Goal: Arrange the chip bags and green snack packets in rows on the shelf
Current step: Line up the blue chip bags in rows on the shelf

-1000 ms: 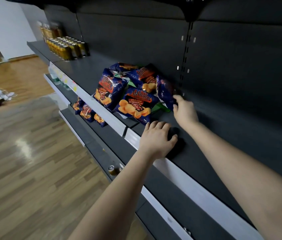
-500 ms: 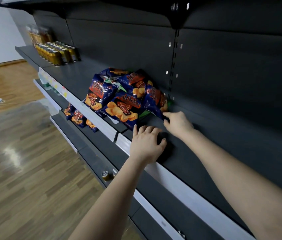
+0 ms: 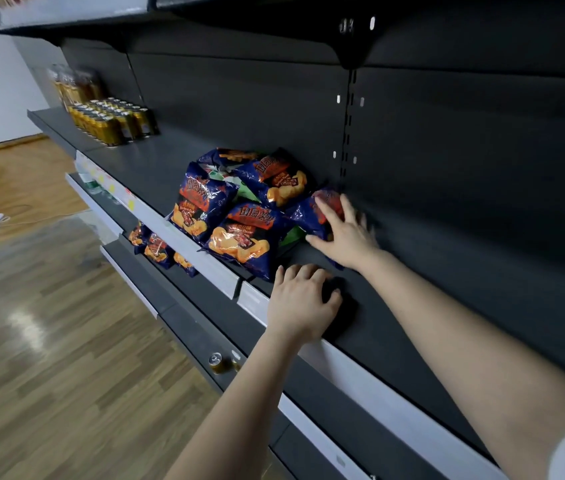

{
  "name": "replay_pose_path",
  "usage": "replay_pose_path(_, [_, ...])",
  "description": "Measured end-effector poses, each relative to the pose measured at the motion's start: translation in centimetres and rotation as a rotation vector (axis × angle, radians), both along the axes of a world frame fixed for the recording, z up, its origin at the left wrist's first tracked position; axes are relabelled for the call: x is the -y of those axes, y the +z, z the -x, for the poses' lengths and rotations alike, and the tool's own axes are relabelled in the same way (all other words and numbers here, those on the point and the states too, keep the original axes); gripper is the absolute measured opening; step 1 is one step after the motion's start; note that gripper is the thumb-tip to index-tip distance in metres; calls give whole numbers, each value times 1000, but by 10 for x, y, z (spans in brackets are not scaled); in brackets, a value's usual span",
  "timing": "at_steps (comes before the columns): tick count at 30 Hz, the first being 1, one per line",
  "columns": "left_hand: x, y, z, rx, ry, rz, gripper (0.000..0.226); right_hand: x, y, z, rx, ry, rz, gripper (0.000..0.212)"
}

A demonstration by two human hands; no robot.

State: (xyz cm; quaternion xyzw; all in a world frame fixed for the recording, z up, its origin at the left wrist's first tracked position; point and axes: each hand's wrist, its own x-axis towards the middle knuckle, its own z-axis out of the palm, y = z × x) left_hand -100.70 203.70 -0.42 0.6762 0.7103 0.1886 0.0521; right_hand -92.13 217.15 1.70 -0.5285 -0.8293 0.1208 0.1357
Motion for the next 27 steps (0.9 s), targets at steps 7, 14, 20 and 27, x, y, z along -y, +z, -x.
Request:
replay_pose_path(7, [-2, -2, 2, 9, -26, -14, 38, -5, -8, 8, 81, -46, -57, 73])
replay_pose_path(14, [-1, -2, 1, 21, -6, -20, 34, 11, -11, -14, -45, -151, -93, 76])
replay_pose_path(20, [-2, -2, 1, -2, 3, 9, 34, 37, -9, -43, 0, -235, -100, 77])
replay_pose_path(27, [-1, 2, -3, -80, 12, 80, 38, 80, -16, -91, 11, -341, -128, 79])
